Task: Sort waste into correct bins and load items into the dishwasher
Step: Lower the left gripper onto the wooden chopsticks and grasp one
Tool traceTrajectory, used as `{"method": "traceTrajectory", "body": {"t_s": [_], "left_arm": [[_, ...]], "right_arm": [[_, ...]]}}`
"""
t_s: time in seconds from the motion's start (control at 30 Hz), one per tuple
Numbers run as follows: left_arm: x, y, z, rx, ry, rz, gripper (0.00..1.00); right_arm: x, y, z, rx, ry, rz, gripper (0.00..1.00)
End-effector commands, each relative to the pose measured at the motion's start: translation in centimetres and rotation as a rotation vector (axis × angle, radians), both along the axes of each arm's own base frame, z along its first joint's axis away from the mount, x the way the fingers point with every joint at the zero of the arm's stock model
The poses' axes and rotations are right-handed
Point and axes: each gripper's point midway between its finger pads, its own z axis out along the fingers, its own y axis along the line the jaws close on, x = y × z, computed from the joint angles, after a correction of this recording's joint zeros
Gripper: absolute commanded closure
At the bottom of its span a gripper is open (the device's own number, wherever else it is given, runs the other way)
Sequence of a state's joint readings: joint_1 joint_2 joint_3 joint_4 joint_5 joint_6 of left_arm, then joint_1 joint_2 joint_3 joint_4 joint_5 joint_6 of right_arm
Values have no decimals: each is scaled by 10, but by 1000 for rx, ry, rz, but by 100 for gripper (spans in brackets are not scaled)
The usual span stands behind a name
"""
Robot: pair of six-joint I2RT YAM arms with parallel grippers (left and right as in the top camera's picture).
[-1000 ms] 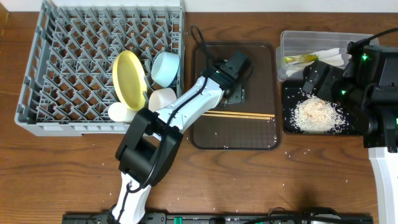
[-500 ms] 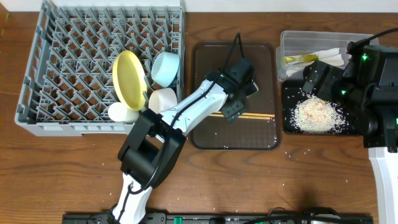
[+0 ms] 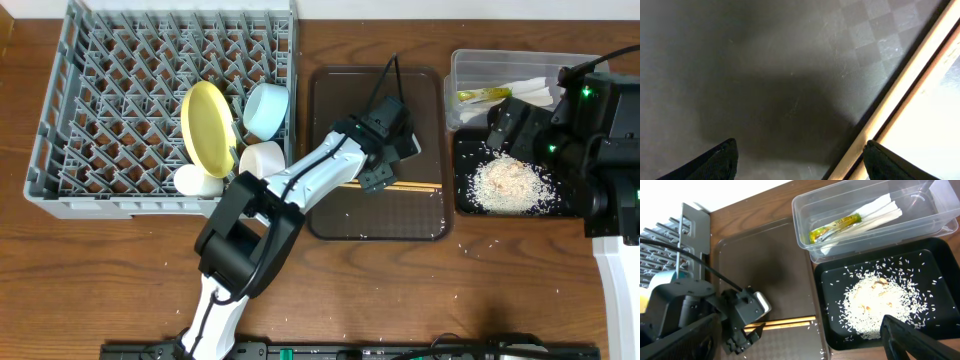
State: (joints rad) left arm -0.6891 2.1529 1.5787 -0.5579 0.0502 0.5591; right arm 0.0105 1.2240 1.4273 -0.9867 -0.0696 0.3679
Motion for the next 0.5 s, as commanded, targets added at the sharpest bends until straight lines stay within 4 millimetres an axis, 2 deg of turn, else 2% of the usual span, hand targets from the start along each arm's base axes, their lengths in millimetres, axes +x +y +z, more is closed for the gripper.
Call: {"method": "traceTrajectory", "body": {"t_s": [0.0, 0.3, 0.43, 0.47], "left_arm": [[-5, 4, -13, 20, 28, -19, 18], [-7, 3, -16, 15, 39, -26, 18], [-14, 3, -29, 17, 78, -35, 19], [-16, 4, -36, 26, 92, -35, 23]], "right_arm": [[1, -4, 4, 0, -8, -24, 1], [1, -4, 4, 0, -8, -24, 1], [1, -4, 4, 0, -8, -24, 1], [1, -4, 4, 0, -8, -24, 1]]}}
